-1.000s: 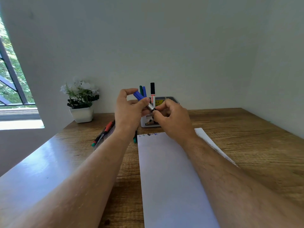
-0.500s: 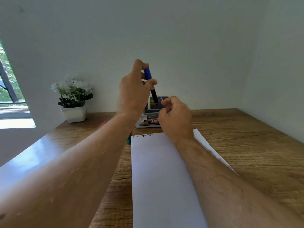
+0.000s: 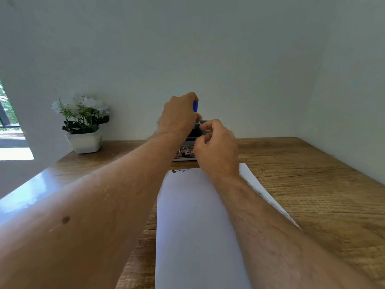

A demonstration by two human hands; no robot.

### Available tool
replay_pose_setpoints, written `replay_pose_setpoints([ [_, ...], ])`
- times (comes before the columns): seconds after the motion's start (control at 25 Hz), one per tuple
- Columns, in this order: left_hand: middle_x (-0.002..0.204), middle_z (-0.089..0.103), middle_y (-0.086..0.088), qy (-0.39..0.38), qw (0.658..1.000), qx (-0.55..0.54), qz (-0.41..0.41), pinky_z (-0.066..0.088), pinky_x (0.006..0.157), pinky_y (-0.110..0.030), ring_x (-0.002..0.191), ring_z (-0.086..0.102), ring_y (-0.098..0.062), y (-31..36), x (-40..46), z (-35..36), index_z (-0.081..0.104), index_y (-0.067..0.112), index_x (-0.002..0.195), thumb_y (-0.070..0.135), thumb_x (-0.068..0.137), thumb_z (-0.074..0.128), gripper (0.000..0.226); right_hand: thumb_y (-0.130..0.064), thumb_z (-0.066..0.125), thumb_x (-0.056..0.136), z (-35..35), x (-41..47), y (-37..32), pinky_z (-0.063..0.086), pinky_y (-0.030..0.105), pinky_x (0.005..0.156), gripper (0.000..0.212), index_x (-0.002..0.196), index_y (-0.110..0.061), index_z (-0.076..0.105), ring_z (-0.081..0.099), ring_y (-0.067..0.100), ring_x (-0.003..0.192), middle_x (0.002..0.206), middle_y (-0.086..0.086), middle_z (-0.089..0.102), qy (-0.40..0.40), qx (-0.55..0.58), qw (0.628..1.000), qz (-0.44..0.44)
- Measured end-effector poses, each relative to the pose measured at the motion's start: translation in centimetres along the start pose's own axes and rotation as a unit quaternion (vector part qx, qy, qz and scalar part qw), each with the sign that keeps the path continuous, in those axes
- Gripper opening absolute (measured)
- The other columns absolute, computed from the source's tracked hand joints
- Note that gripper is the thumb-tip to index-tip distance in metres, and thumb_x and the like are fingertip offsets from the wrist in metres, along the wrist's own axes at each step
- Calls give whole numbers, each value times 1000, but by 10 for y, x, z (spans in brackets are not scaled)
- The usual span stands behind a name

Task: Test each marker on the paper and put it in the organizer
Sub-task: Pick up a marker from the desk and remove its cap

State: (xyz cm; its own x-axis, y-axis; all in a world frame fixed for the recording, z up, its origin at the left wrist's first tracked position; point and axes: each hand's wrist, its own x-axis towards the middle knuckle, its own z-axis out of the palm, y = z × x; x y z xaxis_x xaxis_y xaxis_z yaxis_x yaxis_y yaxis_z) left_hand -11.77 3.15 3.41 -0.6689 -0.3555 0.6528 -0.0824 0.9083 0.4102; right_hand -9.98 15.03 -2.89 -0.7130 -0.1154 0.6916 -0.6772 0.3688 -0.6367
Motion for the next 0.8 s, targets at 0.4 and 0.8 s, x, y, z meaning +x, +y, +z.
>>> replay_pose_setpoints([
  [0.4, 108, 66, -10, 31, 999, 25, -32, 48, 68, -34, 85, 60, -22, 7, 0, -7, 66, 16, 116, 21, 85, 75, 33, -14, 59, 85, 0, -1, -2, 53, 30, 74, 27, 111, -20, 60, 60, 17, 90, 91, 0, 65, -25, -5, 1000, 10],
  [0.8, 66, 65, 10, 84, 988, -89, -98, 51, 58, -22, 65, 62, 0, -19, -52, -50, 68, 20, 74, 20, 81, 78, 12, -14, 63, 86, -2, -4, -5, 55, 26, 73, 14, 98, -22, 64, 61, 11, 83, 88, -4, 66, -35, -15, 999, 5],
])
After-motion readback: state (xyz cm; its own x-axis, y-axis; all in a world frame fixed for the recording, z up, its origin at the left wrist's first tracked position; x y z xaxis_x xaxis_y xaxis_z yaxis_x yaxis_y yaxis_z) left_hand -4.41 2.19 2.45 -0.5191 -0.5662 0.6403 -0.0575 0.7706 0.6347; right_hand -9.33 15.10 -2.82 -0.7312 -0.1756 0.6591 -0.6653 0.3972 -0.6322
